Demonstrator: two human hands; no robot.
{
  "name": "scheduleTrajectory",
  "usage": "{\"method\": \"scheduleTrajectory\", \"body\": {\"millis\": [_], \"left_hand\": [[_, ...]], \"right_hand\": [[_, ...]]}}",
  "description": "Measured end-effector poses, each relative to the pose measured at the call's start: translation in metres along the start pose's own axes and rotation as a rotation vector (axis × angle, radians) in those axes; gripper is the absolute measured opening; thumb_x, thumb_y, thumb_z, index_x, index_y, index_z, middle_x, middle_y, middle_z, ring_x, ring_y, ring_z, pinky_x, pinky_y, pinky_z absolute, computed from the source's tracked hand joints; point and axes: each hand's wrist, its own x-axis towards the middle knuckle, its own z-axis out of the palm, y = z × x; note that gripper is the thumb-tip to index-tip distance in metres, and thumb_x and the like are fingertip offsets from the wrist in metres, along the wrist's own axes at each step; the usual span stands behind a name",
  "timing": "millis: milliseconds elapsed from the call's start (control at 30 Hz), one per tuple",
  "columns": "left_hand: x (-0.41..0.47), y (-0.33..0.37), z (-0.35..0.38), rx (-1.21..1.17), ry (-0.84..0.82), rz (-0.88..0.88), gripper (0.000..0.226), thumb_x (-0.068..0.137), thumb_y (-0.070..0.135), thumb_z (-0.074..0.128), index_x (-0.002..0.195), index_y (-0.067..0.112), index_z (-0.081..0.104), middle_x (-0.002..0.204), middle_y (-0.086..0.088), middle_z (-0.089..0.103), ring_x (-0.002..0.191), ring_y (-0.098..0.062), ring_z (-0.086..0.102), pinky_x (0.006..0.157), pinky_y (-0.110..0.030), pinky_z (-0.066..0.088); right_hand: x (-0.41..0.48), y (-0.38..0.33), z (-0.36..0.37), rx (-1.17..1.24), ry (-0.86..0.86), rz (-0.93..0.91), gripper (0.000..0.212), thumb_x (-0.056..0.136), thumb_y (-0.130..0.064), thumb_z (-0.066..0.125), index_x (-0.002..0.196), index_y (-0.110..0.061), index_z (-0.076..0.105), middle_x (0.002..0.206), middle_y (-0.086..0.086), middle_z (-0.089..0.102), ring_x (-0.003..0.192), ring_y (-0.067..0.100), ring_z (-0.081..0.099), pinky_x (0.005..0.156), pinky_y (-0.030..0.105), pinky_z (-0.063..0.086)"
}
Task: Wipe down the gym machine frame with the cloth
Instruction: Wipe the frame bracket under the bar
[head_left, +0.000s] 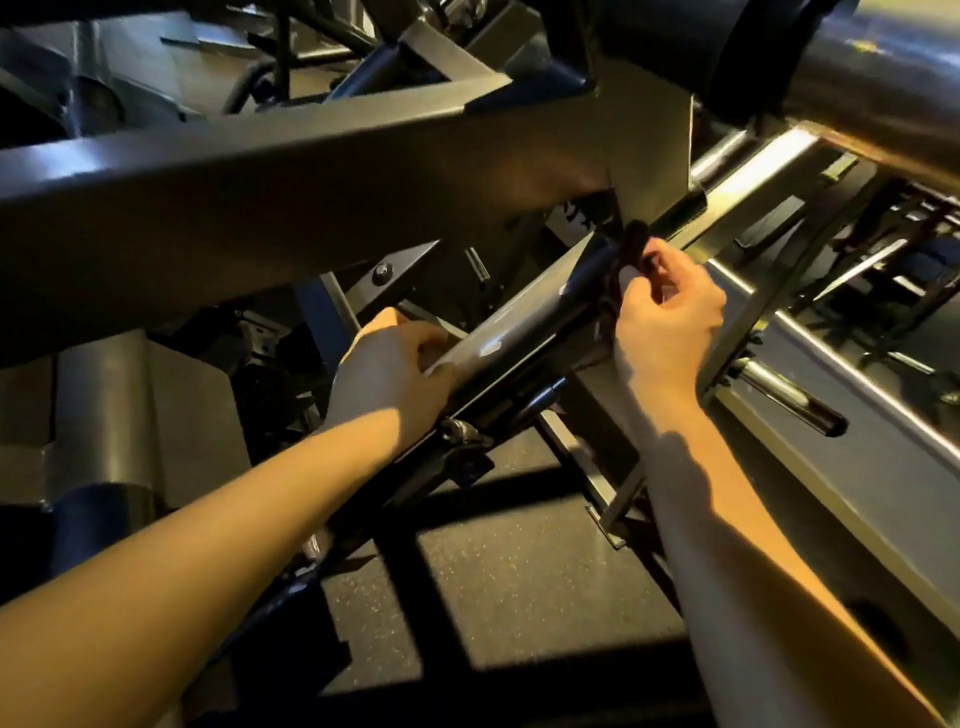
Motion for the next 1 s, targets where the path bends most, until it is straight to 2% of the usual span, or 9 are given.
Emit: {"method": "scheduleTrajectory", "body": {"millis": [133,200,367,467,600,733,800,933,1000], "left_hand": [[0.008,-0.017,0.02,-0.032,-0.031,-0.054,0.057,0.093,0.04,0.07,0.145,0.025,0.054,0.132,0.003,0.055,0.121,-0.018,0.054,0.101,-0.042,0.052],[0.011,-0.023,0.031,-0.042,-0.01,-0.058,0.063,0.092,0.045,0.071,0.148,0.025,0.051,0.138,0.002,0.052,0.128,-0.021,0.051,0.103,-0.042,0.051],[0.013,-0.033,0.05,-0.096,-0.016,-0.108,0.062,0.089,0.053,0.07,0.143,0.029,0.052,0.139,0.002,0.052,0.124,-0.018,0.051,0.101,-0.043,0.051],[0.016,-0.039,0.062,-0.094,-0.034,-0.157,0.054,0.086,0.058,0.069,0.132,0.036,0.054,0.13,0.005,0.052,0.12,-0.018,0.052,0.099,-0.039,0.046],[0.019,-0.039,0.068,-0.052,0.031,-0.13,0.042,0.089,0.04,0.075,0.126,0.026,0.06,0.114,0.015,0.047,0.125,-0.015,0.046,0.113,-0.045,0.034],[0.017,-0.041,0.068,-0.035,0.062,-0.088,0.025,0.09,0.029,0.074,0.112,0.022,0.065,0.104,0.015,0.047,0.118,-0.019,0.05,0.111,-0.051,0.038],[0.017,-0.042,0.068,-0.043,0.064,-0.076,0.02,0.09,0.028,0.073,0.108,0.022,0.066,0.102,0.014,0.048,0.114,-0.019,0.051,0.109,-0.051,0.04],[0.015,-0.044,0.069,-0.017,0.123,-0.05,0.028,0.091,0.026,0.073,0.119,0.022,0.069,0.107,0.018,0.05,0.119,-0.015,0.047,0.112,-0.038,0.027],[0.014,-0.044,0.07,-0.045,0.125,-0.068,0.033,0.091,0.024,0.072,0.124,0.021,0.068,0.108,0.019,0.049,0.12,-0.013,0.044,0.113,-0.04,0.028]], "right_hand": [[0.0,0.027,0.023,-0.109,-0.03,-0.178,0.024,0.099,-0.019,0.064,0.122,-0.012,0.069,0.117,-0.002,0.059,0.108,0.007,0.058,0.098,0.033,0.054],[-0.013,0.036,0.03,-0.156,-0.08,-0.259,0.028,0.097,-0.014,0.066,0.125,-0.013,0.068,0.12,-0.003,0.054,0.11,0.004,0.052,0.104,0.023,0.047],[-0.028,0.051,0.028,-0.458,-0.314,-0.487,0.029,0.098,-0.016,0.065,0.126,-0.014,0.07,0.108,-0.002,0.051,0.098,0.006,0.047,0.084,0.003,0.034],[-0.003,0.056,0.008,-0.54,-0.286,-0.647,0.03,0.097,-0.015,0.064,0.127,-0.013,0.069,0.111,0.007,0.054,0.097,0.009,0.048,0.082,0.006,0.035],[0.005,0.06,0.017,-0.373,-0.097,-0.528,0.027,0.098,-0.017,0.057,0.123,-0.009,0.065,0.115,0.009,0.053,0.102,0.009,0.049,0.087,0.02,0.044],[-0.044,0.068,0.044,-0.587,-0.404,-0.649,0.03,0.098,-0.019,0.055,0.125,-0.013,0.067,0.127,0.006,0.052,0.113,0.02,0.053,0.092,0.033,0.051],[-0.024,0.075,0.041,-0.584,-0.535,-0.69,0.033,0.099,-0.024,0.049,0.126,-0.02,0.068,0.127,-0.001,0.056,0.114,0.012,0.056,0.093,0.023,0.048],[0.033,0.057,0.029,-0.531,-0.17,-0.481,0.019,0.1,-0.024,0.055,0.117,-0.019,0.063,0.111,-0.003,0.05,0.097,-0.003,0.049,0.079,0.008,0.037],[0.015,0.042,0.041,-0.573,-0.144,-0.428,0.026,0.099,-0.024,0.058,0.125,-0.018,0.059,0.115,-0.006,0.045,0.099,-0.003,0.042,0.081,0.005,0.037]]}}
